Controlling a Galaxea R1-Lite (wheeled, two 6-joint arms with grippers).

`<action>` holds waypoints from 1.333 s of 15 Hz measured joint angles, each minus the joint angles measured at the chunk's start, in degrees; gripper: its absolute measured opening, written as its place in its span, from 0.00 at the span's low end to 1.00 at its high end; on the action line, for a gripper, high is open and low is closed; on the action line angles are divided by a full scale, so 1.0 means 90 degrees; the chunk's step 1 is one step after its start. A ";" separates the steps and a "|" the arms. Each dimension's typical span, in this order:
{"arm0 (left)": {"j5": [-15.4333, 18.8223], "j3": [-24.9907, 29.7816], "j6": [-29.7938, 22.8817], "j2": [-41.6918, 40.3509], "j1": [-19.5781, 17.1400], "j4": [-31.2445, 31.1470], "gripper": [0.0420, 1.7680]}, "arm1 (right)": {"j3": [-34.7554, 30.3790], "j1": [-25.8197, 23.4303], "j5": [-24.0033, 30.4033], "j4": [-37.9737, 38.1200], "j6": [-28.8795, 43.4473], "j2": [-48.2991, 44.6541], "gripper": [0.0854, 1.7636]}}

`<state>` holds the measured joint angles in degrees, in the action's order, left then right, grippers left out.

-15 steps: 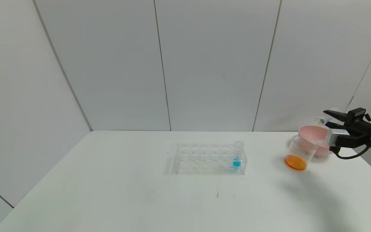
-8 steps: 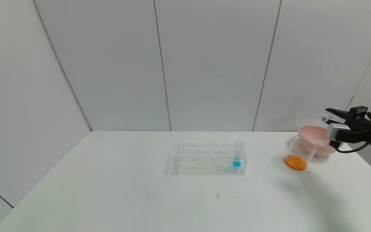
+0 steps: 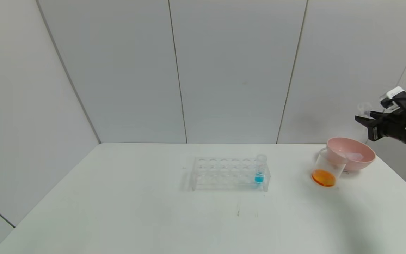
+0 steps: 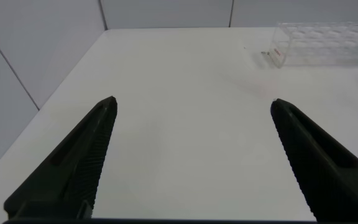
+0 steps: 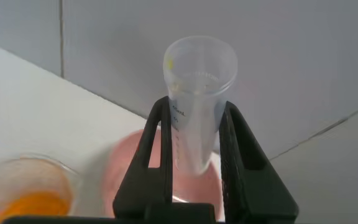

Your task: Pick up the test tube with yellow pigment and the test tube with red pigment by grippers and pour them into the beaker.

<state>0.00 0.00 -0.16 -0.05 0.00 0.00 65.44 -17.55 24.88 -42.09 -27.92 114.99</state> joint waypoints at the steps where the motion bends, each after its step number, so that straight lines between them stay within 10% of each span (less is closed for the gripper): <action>1: 0.0000 0.0000 0.0003 0.0000 0.0000 0.0000 1.00 | -0.0053 -0.0018 -0.0024 0.0015 0.0916 0.0012 0.25; 9: 0.0000 0.0000 0.0000 0.0000 0.0000 0.0000 1.00 | -0.0500 -0.0512 -0.0031 -0.0307 0.2063 0.0542 0.25; 20: 0.0000 0.0000 0.0000 0.0000 0.0000 0.0000 1.00 | -0.0524 -0.0520 -0.0037 -0.0286 0.1877 0.0364 0.78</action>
<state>0.00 0.00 -0.16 -0.05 0.00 0.00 60.72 -22.24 24.55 -44.67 -11.02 118.27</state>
